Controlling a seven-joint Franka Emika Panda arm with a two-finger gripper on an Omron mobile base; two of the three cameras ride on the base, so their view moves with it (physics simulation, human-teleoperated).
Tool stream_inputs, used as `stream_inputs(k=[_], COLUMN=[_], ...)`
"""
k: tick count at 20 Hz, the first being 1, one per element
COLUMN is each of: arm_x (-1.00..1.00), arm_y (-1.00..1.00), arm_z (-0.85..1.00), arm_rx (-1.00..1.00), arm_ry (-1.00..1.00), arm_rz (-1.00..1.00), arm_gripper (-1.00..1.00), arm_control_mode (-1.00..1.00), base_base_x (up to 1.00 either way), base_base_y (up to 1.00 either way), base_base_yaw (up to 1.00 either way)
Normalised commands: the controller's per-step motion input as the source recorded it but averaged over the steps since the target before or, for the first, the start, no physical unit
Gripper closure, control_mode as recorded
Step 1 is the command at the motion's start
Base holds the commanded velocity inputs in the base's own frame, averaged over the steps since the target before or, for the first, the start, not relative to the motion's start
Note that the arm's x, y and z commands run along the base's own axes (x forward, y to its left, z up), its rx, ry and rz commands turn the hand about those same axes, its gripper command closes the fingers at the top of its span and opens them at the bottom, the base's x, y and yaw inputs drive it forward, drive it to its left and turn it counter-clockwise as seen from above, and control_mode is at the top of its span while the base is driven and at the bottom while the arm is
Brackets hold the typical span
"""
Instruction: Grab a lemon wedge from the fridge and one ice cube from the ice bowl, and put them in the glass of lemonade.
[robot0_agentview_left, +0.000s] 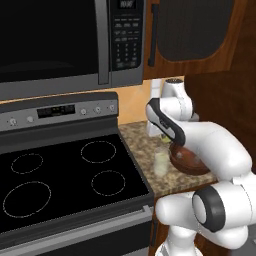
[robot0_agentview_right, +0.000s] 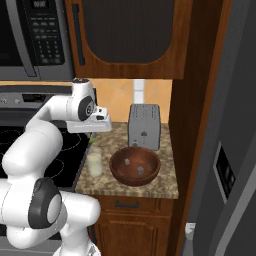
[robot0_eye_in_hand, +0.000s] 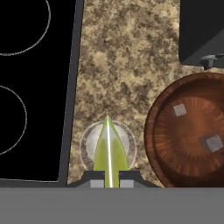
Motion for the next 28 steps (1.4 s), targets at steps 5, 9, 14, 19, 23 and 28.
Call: stream_inputs(k=[5,9,14,19,23,28], arm_x=[0.0,0.0,0.0,0.0,0.05,0.07], arm_y=[0.0,0.0,0.0,0.0,0.0,0.0], arm_z=[-0.2,0.0,-0.1,-0.09,-0.12,-0.16], arm_rx=[0.04,0.0,0.0,0.0,0.0,0.0], arm_ry=[-0.13,-0.05,0.0,0.0,0.0,0.0], arm_rz=[0.0,0.0,0.0,0.0,0.0,0.0], arm_gripper=[1.0,1.0,1.0,1.0,1.0,1.0], arm_control_mode=[-1.0,-1.0,-1.0,-1.0,-1.0,-1.0], base_base_x=[0.0,0.0,0.0,0.0,0.0,0.0], base_base_y=[0.0,0.0,0.0,0.0,0.0,0.0], base_base_yaw=[0.0,0.0,0.0,0.0,0.0,0.0])
